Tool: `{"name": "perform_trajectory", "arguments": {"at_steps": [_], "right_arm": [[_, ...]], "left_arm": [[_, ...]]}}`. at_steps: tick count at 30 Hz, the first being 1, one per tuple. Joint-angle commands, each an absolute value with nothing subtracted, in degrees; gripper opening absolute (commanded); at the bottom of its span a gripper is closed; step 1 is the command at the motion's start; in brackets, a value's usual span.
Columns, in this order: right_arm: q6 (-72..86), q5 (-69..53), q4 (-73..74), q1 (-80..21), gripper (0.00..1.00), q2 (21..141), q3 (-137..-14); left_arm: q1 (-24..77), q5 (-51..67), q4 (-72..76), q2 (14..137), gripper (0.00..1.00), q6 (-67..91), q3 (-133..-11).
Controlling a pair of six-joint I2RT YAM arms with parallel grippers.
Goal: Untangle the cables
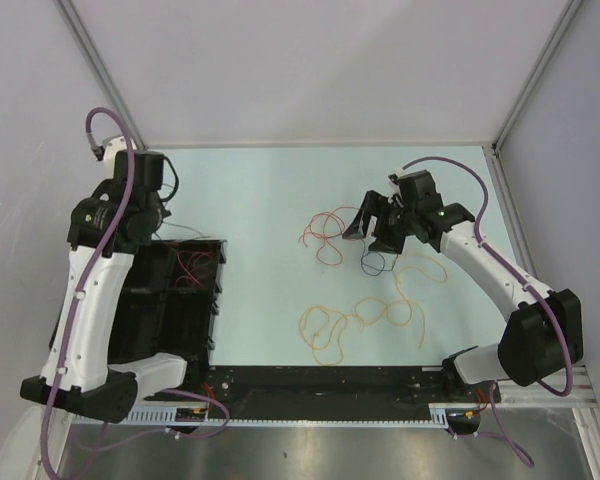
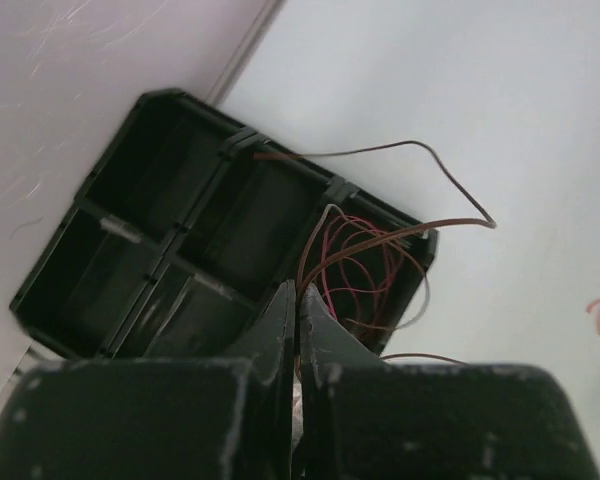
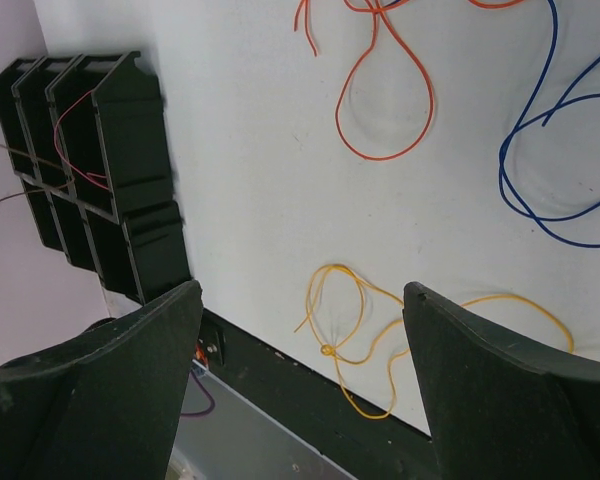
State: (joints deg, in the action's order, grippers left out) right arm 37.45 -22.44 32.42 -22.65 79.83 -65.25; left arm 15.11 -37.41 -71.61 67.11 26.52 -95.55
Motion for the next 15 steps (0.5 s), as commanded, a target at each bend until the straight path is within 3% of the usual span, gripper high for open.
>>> {"name": "perform_trajectory", "arguments": {"at_steps": [1, 15], "right_arm": [[36.04, -23.47, 33.57, -23.2, 0.86, 79.02, -66.62], [28.13, -20.83, 41.3, -24.26, 0.86, 76.55, -70.13]], "left_arm": [[9.42, -39.46, -69.96, 66.97, 0.0, 26.63, -93.7], [-5.01, -34.46, -55.99, 61.18, 0.0, 22.59, -83.33]]}}
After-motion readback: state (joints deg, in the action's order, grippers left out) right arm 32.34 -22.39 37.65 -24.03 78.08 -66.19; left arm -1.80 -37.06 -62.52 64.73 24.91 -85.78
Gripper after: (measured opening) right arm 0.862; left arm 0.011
